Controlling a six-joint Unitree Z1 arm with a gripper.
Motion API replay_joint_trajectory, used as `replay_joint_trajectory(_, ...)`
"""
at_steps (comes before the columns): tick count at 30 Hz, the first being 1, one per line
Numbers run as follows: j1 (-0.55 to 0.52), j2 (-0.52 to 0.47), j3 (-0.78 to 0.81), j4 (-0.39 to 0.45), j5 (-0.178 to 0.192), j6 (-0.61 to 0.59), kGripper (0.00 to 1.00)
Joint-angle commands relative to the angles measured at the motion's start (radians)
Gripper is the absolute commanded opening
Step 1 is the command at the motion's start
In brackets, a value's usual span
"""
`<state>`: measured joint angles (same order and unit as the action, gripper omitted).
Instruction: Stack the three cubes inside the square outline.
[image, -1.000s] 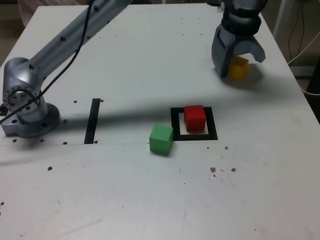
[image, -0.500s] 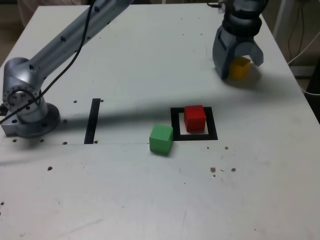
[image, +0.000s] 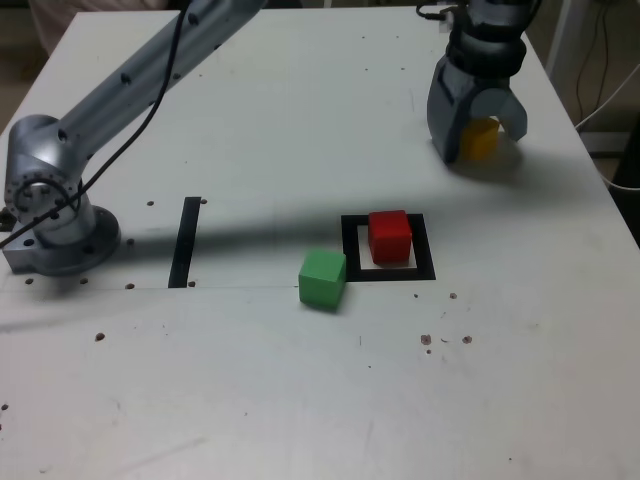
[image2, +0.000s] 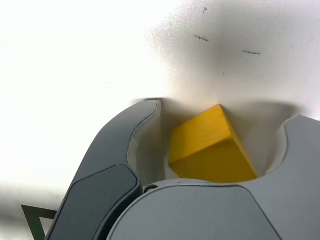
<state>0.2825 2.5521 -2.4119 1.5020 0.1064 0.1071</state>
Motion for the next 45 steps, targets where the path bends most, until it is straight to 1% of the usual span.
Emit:
replay_joint_trajectory(1, -0.002, -0.002, 0.001, -0.001, 0.001, 0.003, 0.69)
replay_joint_trajectory(8, -0.002, -0.003, -0.006, -0.005, 0.001, 0.003, 0.57)
replay_joint_trajectory(12, -0.002, -0.004, -0.01, -0.008, 0.001, 0.004, 0.53)
replay_joint_trajectory(20, -0.008, -0.023, -0.01, -0.002, 0.005, 0.006, 0.49)
replay_joint_trajectory(26, -0.029, -0.074, -0.01, 0.041, 0.014, 0.006, 0.49)
replay_joint_trajectory(32, -0.069, -0.151, 0.009, 0.094, 0.017, 0.005, 0.49)
replay_joint_trajectory(35, -0.102, -0.213, 0.062, 0.106, 0.022, -0.004, 0.49)
replay_joint_trajectory(38, -0.146, -0.286, 0.159, 0.106, 0.028, -0.032, 0.49)
replay_joint_trajectory(45, -0.249, -0.444, 0.44, 0.057, 0.04, -0.12, 0.49)
